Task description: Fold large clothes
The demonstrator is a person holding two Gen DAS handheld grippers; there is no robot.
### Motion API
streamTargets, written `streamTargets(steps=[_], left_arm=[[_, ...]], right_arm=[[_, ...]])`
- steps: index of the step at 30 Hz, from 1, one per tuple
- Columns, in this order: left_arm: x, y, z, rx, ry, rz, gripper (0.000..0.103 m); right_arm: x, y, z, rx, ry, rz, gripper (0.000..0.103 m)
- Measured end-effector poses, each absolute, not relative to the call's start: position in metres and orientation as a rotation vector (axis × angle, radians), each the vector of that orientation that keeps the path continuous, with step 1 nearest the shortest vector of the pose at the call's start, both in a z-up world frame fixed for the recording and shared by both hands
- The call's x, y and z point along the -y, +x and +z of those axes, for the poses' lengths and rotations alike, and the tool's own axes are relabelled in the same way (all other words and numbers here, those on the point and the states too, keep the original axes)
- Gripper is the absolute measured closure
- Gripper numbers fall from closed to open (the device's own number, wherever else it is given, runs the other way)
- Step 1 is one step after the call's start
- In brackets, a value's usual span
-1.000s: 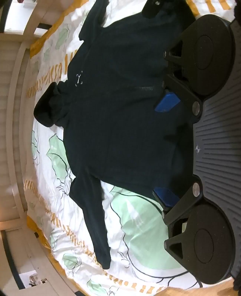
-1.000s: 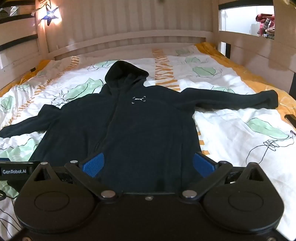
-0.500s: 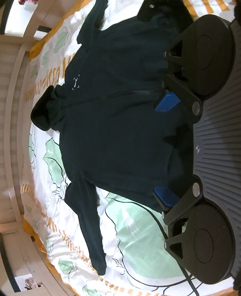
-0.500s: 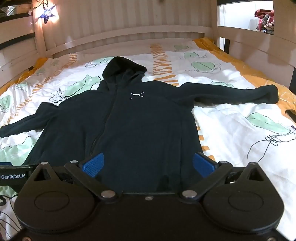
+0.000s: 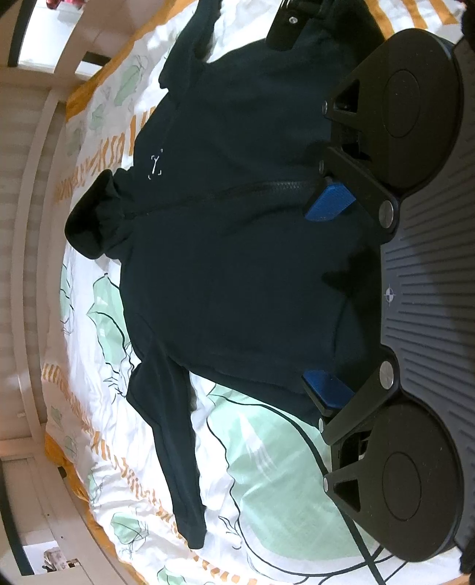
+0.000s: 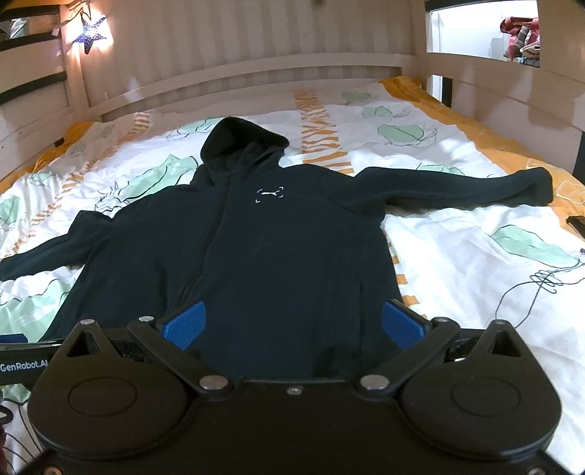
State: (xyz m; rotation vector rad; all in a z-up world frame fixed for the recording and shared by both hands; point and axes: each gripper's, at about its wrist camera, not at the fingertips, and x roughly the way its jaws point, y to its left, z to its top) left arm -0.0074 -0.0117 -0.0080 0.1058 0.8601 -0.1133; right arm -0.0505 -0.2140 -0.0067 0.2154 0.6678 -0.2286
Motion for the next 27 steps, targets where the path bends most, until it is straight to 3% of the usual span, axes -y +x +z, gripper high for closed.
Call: streamTargets(steps=[27], left_arm=[[0.0,0.001,-0.016,-0.882,0.097,-0.12,0.014]], right_arm=[[0.216,-0.04,-0.012,-0.708,0.226,-0.198,0.001]])
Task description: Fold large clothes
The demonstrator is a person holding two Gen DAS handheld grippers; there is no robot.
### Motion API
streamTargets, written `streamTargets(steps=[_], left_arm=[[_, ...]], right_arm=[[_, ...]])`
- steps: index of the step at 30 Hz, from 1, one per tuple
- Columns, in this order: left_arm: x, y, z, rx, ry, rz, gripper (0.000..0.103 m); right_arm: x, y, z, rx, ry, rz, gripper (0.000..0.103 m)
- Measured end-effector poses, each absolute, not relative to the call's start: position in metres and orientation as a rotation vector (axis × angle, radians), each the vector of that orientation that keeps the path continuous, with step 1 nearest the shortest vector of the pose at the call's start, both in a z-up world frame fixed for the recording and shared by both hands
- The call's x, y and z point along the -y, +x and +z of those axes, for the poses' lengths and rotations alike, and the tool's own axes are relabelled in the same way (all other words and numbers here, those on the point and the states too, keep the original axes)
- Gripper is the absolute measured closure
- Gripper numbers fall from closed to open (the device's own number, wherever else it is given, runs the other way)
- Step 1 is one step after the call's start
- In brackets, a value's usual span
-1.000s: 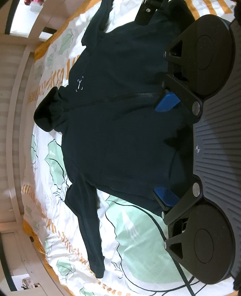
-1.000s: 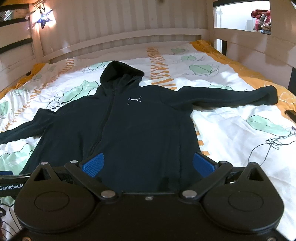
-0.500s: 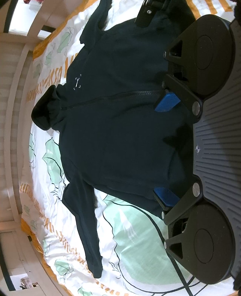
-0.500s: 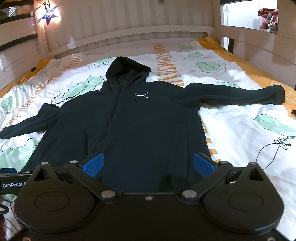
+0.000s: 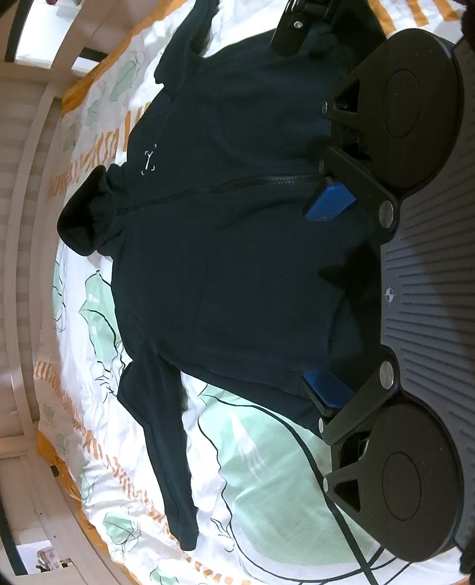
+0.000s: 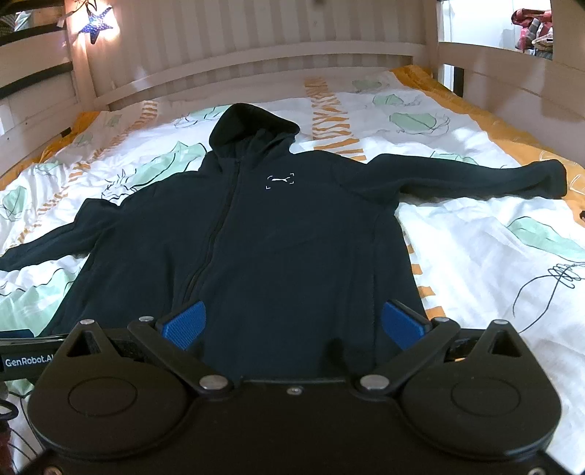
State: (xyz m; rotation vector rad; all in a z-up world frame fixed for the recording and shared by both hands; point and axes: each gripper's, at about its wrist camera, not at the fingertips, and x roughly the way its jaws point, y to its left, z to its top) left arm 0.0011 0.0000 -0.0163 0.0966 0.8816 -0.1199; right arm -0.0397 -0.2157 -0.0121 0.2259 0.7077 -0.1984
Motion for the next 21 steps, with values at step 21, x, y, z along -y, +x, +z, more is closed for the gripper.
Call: streamTargets(steps=[21], left_arm=[[-0.001,0.0074,-0.0206,-0.899,0.086,-0.114,0.014]], right_arm=[[0.2154,-0.0339,-0.0172,-0.727,0.238,-0.183,0.001]])
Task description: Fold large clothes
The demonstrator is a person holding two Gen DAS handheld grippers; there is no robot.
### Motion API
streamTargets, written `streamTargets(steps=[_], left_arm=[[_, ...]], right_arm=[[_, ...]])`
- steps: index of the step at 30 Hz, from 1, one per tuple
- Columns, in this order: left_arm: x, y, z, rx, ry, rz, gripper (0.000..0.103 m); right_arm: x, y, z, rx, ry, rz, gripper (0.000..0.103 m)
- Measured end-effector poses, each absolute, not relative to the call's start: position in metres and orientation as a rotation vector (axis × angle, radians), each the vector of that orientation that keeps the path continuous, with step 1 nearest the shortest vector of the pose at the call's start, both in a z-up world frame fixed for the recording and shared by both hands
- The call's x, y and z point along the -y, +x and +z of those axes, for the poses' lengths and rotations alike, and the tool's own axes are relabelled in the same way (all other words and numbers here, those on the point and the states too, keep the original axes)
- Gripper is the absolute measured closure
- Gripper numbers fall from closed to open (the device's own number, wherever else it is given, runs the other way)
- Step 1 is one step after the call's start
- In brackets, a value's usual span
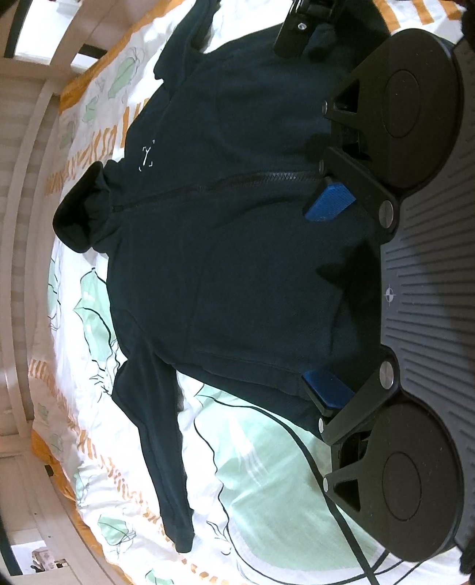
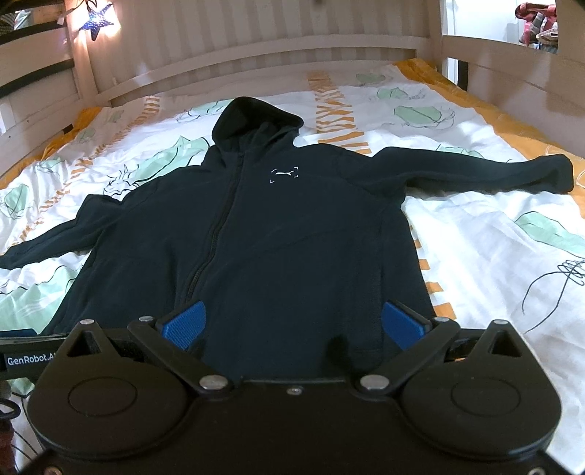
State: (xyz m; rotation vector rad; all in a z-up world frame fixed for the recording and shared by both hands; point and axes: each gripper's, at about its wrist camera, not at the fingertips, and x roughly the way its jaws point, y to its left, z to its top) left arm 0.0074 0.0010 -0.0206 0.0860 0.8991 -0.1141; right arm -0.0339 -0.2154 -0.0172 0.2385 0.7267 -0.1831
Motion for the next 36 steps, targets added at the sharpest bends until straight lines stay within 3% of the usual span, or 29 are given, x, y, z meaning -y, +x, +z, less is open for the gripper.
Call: streamTargets(steps=[18,24,36], left_arm=[[-0.024,0.044,-0.027,-0.905,-0.018,-0.127,0.014],[-0.063,0.084,-0.026,-0.873,-0.211,-0.221,0.014],[-0.182,0.188,-0.021,-0.804,-0.263,0.062,0.013]], right_arm=[[0.211,0.0,-0.029,-0.771,0.219,-0.104,0.001],[0.199,0.025,-0.031,-0.767,0.208,0.002,0.001],[0.172,0.087,-0.033,-0.764,0.17,0.079,0.001]])
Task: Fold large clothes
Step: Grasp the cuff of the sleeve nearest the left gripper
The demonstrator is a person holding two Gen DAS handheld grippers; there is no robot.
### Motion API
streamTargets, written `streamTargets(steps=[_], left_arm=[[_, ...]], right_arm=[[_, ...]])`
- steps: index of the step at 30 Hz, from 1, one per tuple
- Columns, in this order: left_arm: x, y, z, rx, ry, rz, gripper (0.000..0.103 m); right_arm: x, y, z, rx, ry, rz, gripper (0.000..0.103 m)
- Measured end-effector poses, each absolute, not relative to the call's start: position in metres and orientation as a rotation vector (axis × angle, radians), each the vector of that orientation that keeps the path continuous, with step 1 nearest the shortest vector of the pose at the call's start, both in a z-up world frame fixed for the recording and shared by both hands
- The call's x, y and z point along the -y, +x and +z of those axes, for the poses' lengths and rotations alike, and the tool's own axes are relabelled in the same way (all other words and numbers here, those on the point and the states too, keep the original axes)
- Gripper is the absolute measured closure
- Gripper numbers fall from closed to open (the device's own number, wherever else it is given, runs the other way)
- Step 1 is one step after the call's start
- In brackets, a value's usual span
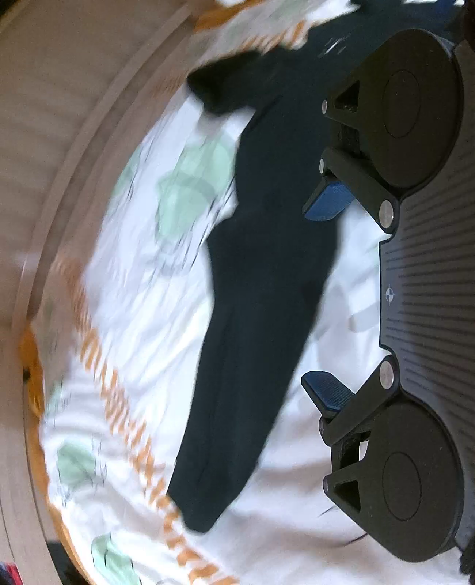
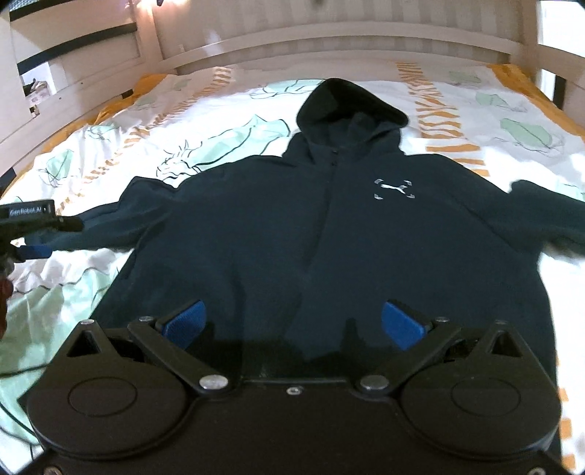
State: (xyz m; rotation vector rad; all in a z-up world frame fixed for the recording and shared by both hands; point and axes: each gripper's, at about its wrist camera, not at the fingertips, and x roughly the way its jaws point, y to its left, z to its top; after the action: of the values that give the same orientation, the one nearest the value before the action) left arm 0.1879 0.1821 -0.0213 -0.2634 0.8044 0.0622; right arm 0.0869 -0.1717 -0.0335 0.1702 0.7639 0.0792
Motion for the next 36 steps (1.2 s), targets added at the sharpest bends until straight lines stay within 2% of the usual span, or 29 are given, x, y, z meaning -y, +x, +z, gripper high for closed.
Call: streamTargets(steps=[14,19,29,36], left_arm=[[-0.294,0.261,-0.073,-0.868,-0.402,0.317,0.012],[-0.288,0.267,-0.083,-0.808,-0.374,0.316,0.001],[-0.287,0.264,-0.088,-0.751,-0.362,0.313,0.001],[-0.292,0.263,-0.088,-0.723,-0.388,0.309,0.001]], right_arm=[[0.125,0.184,-0.057,-0.771,0.139,0.126,0.001],[0.106,0.207,-0.062,-0.741,0.098,0.135,0.001],[0.053,0.263,-0.073,-0.665,0.0,0.16,0.001],[0.03,0.29,-0.104,-0.747,-0.116,0.101,0.001]])
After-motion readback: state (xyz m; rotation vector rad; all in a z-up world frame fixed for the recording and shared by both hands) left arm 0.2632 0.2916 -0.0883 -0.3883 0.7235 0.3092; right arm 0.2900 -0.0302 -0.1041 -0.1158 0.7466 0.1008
